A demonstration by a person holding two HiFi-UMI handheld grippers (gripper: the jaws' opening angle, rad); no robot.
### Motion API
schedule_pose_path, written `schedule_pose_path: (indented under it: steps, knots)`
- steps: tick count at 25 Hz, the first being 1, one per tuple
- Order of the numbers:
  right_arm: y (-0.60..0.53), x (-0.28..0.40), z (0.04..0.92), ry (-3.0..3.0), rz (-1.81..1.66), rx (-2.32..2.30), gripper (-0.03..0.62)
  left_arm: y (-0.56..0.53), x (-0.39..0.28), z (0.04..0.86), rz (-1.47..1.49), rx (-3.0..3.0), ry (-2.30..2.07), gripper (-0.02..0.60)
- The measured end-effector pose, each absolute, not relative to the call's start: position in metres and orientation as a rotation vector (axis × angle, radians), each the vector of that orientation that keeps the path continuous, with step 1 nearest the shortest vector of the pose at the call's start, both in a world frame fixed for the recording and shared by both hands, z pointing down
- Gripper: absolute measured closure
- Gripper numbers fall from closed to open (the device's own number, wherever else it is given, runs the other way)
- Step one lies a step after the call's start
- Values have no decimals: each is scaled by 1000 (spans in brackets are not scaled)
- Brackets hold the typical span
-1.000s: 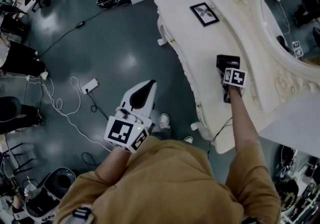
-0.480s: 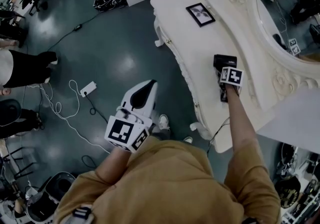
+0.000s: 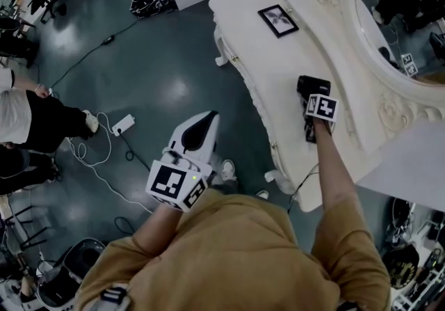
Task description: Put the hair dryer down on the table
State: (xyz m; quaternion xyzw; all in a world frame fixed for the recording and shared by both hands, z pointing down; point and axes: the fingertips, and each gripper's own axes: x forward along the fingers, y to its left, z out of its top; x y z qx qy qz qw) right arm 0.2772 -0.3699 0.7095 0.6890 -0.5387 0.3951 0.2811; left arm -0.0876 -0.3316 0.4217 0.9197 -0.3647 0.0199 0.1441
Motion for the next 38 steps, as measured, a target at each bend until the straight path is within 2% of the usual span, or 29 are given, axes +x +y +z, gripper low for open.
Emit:
schedule_pose_path:
  steps: [7,15,21,24,27,31,37,38]
  knots:
    - [-368,278,709,-1438,1056,1829,251,-331,-83,425,59,2649,-1027,578]
    - [-352,272,698,-1480,1057,1823,171,-326,-69,419,43,2672,-985,578]
    - [-334,278,679,-1516,1062,1870,176,-319,-46,405,18,2714,-935,578]
    - [-327,282,665,-1560,1064,1892,213,-315,-36,399,9,2732,-922,578]
    - [-320,284,647,-1622,1043,1903,287,-307,-26,394,5,2743,-916,578]
    - [-314,281,619,-1753,987,1891,431,-296,-11,384,-9,2761,-910,578]
    - [-299,289,580,-1823,864,1956,582,-289,1,370,-33,2778,-937,578]
    - [-297,291,573,-1829,832,1968,591,-289,2,369,-37,2780,-944,578]
